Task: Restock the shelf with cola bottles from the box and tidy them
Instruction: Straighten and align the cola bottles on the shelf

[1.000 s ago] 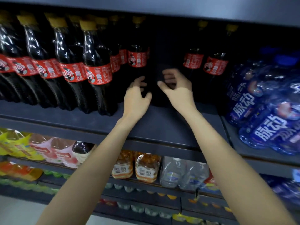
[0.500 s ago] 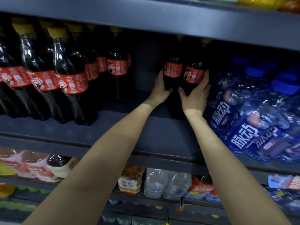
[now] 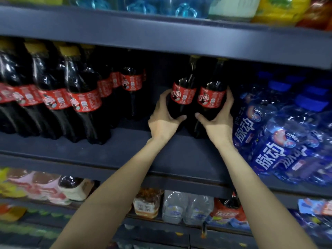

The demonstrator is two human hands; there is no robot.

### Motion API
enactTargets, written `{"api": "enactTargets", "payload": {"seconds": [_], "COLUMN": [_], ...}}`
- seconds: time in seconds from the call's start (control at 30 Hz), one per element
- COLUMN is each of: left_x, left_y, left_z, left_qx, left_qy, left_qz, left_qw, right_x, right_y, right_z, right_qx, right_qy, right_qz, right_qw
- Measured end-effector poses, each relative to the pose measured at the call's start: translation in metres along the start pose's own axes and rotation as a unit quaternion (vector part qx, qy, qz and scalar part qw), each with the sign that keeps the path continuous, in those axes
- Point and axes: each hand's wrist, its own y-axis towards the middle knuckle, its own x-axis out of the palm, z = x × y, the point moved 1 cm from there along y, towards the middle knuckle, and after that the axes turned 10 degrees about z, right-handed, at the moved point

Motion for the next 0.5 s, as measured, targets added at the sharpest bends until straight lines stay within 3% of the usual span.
{"api": "enactTargets", "payload": {"seconds": [0.2, 0.5], "left_x": [-0.047, -0.062], "left_y": [-0.026, -0.013], "left_z": [0.000, -0.025], "left_qx": [-0.010, -0.124], "left_qy": [0.069, 0.127], "left_qz": [0.073, 0.212], "left_qw": [0.995, 0.961], "right_x": [0.004, 0.031], "right_y": [-0.027, -0.038], "right_z": [-0.029, -0.056], "right_qx": [-0.005, -0.016], "right_qy": [0.053, 0.074], "right_qz": [-0.060, -0.119], "right_qw": [0.997, 0.990]}}
